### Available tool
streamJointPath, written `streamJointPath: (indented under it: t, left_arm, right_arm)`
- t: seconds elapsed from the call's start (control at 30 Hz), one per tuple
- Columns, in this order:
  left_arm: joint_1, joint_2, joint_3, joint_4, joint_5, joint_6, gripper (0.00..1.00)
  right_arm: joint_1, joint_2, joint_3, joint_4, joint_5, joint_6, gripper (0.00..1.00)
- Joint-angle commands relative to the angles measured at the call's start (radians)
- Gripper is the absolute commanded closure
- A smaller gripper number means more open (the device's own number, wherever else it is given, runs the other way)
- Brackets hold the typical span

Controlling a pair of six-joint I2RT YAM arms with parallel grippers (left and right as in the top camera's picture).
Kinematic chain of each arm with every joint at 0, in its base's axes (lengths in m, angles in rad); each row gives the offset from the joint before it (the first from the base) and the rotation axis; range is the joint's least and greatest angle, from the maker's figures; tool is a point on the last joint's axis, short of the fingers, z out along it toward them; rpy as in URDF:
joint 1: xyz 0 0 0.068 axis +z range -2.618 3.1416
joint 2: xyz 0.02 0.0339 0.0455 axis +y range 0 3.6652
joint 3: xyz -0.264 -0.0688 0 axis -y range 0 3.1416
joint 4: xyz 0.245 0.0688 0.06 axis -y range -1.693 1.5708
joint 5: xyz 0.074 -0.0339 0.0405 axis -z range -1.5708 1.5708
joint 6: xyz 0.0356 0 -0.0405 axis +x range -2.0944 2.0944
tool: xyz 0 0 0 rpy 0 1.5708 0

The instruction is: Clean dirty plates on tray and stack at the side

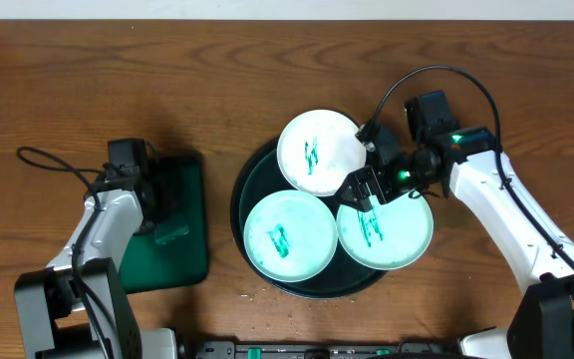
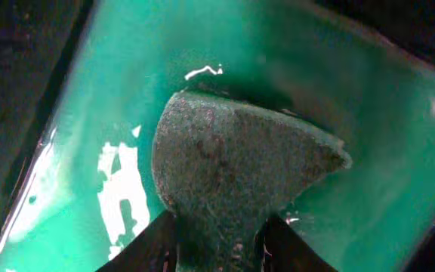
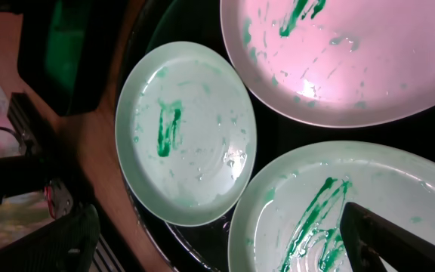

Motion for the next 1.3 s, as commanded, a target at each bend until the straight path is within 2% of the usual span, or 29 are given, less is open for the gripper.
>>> streamJointPath:
  t: [0.0,0.07,0.1,0.2,0.27,0.3,0.33,0.53,0.63,0.7,0.73,0.77,1.1,1.17,1.23,1.27]
  left_arm:
    - [0.004,0.012,0.019,0.009,-0.005,0.006,0.63]
    - [0.004,0.012,0.018,0.008,0.008,0.006,0.54]
    - [0.004,0.012,0.018,0.008,0.019,0.006,0.44]
    - [0.004,0.011,0.018,0.012,0.029,0.006,0.41]
    - [0.004,0.011,0.018,0.014,0.029,0.006,0.32]
    - [0.004,0.011,0.018,0.018,0.029,0.005,0.23]
    - [0.004,0.011,0.018,0.021,0.029,0.006,0.20]
    - [0.004,0.011,0.023,0.027,0.043,0.005,0.19]
    - [0.003,0.011,0.023,0.027,0.043,0.002,0.23]
    - [0.003,0.011,0.023,0.027,0.043,0.002,0.38]
    - [0.003,0.011,0.023,0.027,0.043,0.002,0.49]
    - [0.003,0.011,0.023,0.028,0.043,0.002,0.51]
    - [0.003,-0.071,0.036,0.002,0.066,0.010,0.46]
    - [0.003,-0.084,0.036,-0.007,0.066,0.010,0.41]
    - [0.003,-0.092,0.036,-0.012,0.066,0.010,0.30]
    - [0.003,-0.094,0.036,-0.015,0.066,0.010,0.29]
  right_arm:
    - [0.010,-0.001,0.025,-0.002,-0.019,0.008,0.01]
    - [0.010,-0.001,0.025,-0.003,-0.019,0.008,0.01]
    - [0.010,-0.001,0.025,-0.003,-0.019,0.008,0.01]
    - [0.010,-0.001,0.025,-0.003,-0.019,0.008,0.01]
    - [0.010,-0.001,0.025,-0.003,-0.019,0.008,0.01]
    - [0.010,-0.001,0.025,-0.003,-0.019,0.008,0.01]
    - [0.010,-0.001,0.025,-0.003,-0.019,0.008,0.01]
    - [0.010,-0.001,0.025,-0.003,-0.019,0.008,0.01]
    - [0.010,-0.001,0.025,-0.003,-0.019,0.008,0.01]
    - [0.010,-0.001,0.025,-0.003,-0.019,0.008,0.01]
    - [0.010,-0.001,0.025,-0.003,-0.019,0.008,0.01]
    - [0.010,-0.001,0.025,-0.002,-0.019,0.008,0.01]
    - [0.010,-0.001,0.025,0.008,-0.019,0.008,0.01]
    - [0.010,-0.001,0.025,0.008,-0.019,0.008,0.01]
    - [0.010,-0.001,0.025,0.008,-0.019,0.008,0.01]
    - [0.010,-0.001,0.025,0.008,-0.019,0.008,0.01]
